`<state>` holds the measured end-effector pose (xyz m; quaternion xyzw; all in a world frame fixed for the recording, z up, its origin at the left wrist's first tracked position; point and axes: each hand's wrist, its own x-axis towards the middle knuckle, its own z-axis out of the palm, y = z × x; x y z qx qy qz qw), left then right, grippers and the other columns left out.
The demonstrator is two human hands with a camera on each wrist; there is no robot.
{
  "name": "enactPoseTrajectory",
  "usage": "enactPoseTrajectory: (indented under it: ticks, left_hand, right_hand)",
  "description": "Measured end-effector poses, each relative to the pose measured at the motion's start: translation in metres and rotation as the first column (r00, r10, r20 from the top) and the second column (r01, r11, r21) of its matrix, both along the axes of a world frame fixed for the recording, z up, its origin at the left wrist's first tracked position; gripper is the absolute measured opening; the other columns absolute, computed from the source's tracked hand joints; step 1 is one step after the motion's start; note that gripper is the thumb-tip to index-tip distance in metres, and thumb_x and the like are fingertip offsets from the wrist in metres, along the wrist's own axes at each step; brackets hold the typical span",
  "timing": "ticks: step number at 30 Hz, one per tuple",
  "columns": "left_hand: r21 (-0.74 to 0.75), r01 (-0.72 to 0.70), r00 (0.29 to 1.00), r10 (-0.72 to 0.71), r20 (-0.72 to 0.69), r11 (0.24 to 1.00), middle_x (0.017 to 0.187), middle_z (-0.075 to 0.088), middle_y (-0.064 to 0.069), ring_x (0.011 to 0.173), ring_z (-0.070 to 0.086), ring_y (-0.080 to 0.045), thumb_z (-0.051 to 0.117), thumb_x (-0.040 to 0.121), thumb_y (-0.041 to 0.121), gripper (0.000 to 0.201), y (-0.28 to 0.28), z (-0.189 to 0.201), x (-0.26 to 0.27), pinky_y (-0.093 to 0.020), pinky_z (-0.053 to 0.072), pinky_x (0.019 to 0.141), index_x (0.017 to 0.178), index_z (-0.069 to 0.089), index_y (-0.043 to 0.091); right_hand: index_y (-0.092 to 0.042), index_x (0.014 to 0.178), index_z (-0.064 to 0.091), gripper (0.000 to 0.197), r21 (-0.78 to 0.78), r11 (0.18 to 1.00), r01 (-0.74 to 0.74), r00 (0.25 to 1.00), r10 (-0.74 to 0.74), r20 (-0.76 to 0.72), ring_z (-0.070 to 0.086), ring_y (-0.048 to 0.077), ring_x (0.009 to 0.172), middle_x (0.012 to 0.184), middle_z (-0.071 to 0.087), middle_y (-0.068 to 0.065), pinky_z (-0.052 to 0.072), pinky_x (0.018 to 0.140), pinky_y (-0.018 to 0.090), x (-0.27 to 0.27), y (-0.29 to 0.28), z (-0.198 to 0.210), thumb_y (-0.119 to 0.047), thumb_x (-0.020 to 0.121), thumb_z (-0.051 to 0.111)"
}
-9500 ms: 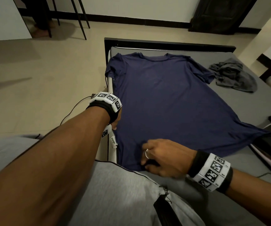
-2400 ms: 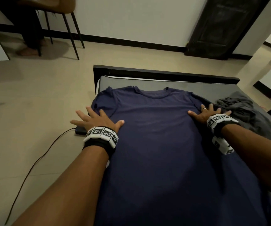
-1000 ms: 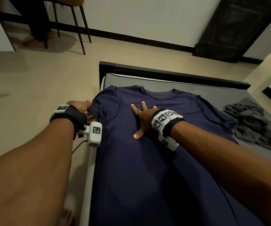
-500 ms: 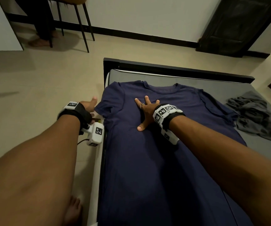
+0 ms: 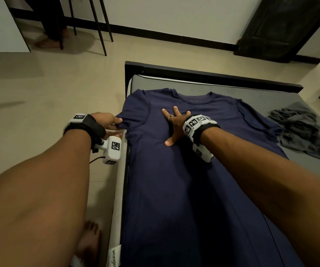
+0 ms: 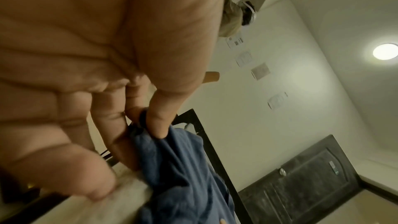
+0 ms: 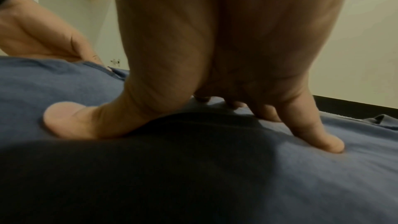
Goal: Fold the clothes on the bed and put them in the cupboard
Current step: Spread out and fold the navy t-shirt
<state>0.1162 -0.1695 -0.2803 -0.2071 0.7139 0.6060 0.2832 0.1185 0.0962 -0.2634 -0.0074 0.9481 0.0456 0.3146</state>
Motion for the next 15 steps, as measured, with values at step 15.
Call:
enactPoseTrajectory:
  ticks: [15]
  left_hand:
    - [0.083,-0.044,0.999,0.042,0.019,0.996,0.086,0.057,-0.006,0.061,0.062,-0.020,0.041,0.107,0.028,0.024,-0.002,-0.001,0.018,-0.028,0.053,0.039,0.108,0.053,0.008]
  right_hand:
    - [-0.043,0.153,-0.022,0.145,0.097,0.993,-0.062,0.997,0.067,-0.048,0.002,0.057,0.147,0.165,-0.022,0.008,0.013,0.114,0.070,0.002,-0.004,0.001,-0.074,0.056,0.081]
